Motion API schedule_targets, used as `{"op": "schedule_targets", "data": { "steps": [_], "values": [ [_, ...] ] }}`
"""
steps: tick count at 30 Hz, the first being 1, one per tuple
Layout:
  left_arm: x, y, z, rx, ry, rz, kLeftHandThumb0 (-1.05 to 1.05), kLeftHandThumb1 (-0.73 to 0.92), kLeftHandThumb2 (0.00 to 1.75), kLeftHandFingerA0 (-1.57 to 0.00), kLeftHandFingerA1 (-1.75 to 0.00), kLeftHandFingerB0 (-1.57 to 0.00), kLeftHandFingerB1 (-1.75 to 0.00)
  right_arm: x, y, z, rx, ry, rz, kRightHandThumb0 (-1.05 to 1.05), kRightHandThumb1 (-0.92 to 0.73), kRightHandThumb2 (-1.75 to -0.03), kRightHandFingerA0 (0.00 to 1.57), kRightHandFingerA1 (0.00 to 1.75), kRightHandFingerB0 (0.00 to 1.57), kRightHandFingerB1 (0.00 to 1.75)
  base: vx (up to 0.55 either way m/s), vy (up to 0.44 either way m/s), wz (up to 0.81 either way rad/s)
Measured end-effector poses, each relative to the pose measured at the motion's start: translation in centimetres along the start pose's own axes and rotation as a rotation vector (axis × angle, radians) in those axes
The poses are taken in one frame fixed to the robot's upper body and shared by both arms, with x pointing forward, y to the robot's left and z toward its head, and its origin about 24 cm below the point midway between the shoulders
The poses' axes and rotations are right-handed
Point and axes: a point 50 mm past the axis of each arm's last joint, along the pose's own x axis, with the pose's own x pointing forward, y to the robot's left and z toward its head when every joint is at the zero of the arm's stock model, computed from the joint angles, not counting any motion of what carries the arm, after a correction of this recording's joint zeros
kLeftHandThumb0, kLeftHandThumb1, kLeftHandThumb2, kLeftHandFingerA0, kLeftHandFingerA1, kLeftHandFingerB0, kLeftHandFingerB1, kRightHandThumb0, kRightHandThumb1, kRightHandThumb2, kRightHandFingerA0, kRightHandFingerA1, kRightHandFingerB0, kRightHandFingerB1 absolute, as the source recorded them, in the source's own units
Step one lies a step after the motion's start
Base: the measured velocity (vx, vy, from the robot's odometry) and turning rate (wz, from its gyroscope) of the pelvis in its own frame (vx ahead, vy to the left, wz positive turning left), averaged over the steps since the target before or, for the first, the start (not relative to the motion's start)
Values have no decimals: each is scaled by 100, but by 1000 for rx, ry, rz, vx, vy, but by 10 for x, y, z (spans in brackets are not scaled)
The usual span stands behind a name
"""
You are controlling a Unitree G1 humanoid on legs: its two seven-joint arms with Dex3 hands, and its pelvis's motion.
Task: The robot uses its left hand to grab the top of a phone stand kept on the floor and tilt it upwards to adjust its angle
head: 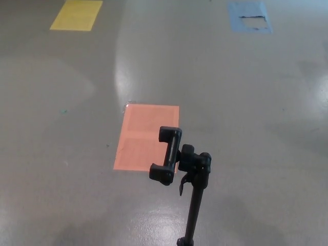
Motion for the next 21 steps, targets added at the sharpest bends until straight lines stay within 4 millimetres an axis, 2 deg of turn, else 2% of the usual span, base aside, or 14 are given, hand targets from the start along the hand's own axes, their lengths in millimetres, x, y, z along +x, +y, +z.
{"op": "schedule_targets", "data": {
  "steps": [4, 7, 11, 12, 13, 14, 18, 19, 20, 21],
  "values": [
    [0, 0, 2, 5, -18, -9, -68, 68, 93, -22, -44, -12, -39, 1, 0, 3, -11, -10, 5, -68, -83, -65, 29, 37, 25, 31, 0, 0, 0],
    [0, 0, 4, 5, -40, -6, -68, 66, 94, -19, -44, -4, -33, 1, 0, 2, -16, -7, 9, -69, -82, -65, 30, 38, 26, 31, 0, 0, 0],
    [1, 5, 18, 5, -131, 30, -68, 66, 92, -18, -44, -5, -32, 2, -2, 7, -16, -16, 6, -69, -82, -65, 30, 38, 25, 30, 0, 0, 0],
    [1, 7, 24, 7, -164, 42, -67, 83, 64, -22, -31, -6, -25, 2, -2, 8, -17, -21, 5, -68, -82, -65, 30, 38, 25, 30, 0, 0, 0],
    [0, 7, 29, 9, -192, 51, -74, 67, 97, -13, -43, -3, -24, 2, -3, 10, -17, -25, 4, -69, -81, -65, 28, 40, 26, 32, 0, 0, 0],
    [0, 8, 29, 10, -196, 53, -74, 67, 97, -13, -43, -3, -24, 2, -3, 10, -17, -25, 3, -69, -81, -65, 28, 40, 26, 32, 0, 0, 0],
    [-4, 13, 58, 44, -366, 96, -75, 68, 98, -14, -44, -2, -23, 3, -4, 14, -17, -36, 4, -68, -81, -65, 28, 39, 26, 31, 0, 0, 0],
    [-5, 13, 65, 54, -404, 104, -71, 83, 67, -21, -30, -2, -18, 3, -4, 14, -17, -37, 5, -68, -82, -65, 28, 39, 25, 31, 0, 0, 0],
    [-6, 14, 68, 57, -421, 108, -71, 83, 67, -21, -30, -2, -18, 3, -4, 14, -17, -37, 6, -68, -82, -65, 28, 39, 25, 31, 0, 0, 0],
    [-9, 15, 79, 72, -482, 121, -70, 83, 66, -25, -32, -2, -18, 3, -5, 15, -17, -40, 7, -67, -82, -64, 29, 37, 22, 30, 0, 0, 0]
  ]
}}
